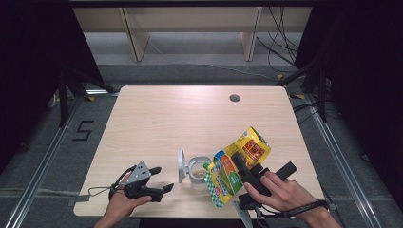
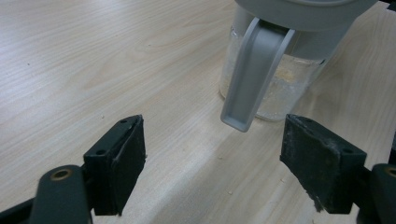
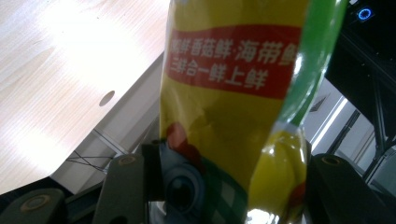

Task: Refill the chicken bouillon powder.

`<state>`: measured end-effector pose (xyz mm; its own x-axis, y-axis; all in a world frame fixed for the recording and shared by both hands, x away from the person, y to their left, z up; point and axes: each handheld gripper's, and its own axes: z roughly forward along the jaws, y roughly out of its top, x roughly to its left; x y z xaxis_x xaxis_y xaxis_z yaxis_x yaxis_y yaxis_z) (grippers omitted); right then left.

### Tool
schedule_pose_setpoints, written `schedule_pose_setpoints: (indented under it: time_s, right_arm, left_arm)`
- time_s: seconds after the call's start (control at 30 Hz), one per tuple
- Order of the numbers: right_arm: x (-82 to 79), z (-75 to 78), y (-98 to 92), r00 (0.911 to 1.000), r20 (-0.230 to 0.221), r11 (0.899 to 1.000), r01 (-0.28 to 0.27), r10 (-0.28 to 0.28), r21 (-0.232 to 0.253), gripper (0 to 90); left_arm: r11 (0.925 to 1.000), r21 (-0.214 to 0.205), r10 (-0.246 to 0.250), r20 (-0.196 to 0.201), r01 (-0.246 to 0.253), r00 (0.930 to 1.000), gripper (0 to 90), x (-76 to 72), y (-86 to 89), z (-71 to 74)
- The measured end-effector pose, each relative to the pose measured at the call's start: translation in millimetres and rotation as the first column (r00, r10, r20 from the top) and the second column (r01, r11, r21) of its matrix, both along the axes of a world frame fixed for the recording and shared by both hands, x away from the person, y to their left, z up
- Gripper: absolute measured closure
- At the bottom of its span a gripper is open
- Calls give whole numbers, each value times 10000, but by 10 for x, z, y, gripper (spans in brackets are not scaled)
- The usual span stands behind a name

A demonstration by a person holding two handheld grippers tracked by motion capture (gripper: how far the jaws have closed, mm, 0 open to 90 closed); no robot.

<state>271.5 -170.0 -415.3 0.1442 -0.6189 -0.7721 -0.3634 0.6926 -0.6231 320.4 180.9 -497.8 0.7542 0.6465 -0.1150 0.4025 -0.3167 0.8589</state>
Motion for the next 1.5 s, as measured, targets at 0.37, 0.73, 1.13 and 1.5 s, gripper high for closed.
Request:
schedule_pose_setpoints:
  time_s: [0.37, 0.73, 1.13, 1.5]
  right_arm:
    - [-8, 55, 30, 9998, 168, 9977, 132, -121, -664, 512]
    - [11, 74, 49, 10000, -30, 10000, 69, -69, -41, 513]
    - [25, 9, 83, 9990, -323, 9994, 325, -321, 122, 513]
    - [45, 28, 87, 9975, -558, 9986, 452, -435, 289, 514]
  left_arm:
    - [9997, 197, -168, 145, 165, 9998, 202, 16, 16, 7]
    - [9996, 198, -197, 153, 194, 9997, 201, 18, 14, 6]
    - [9997, 179, -170, 181, 166, 9997, 201, 13, 16, 9]
    - [9999, 112, -71, 13, 70, 10000, 201, 6, 2, 0]
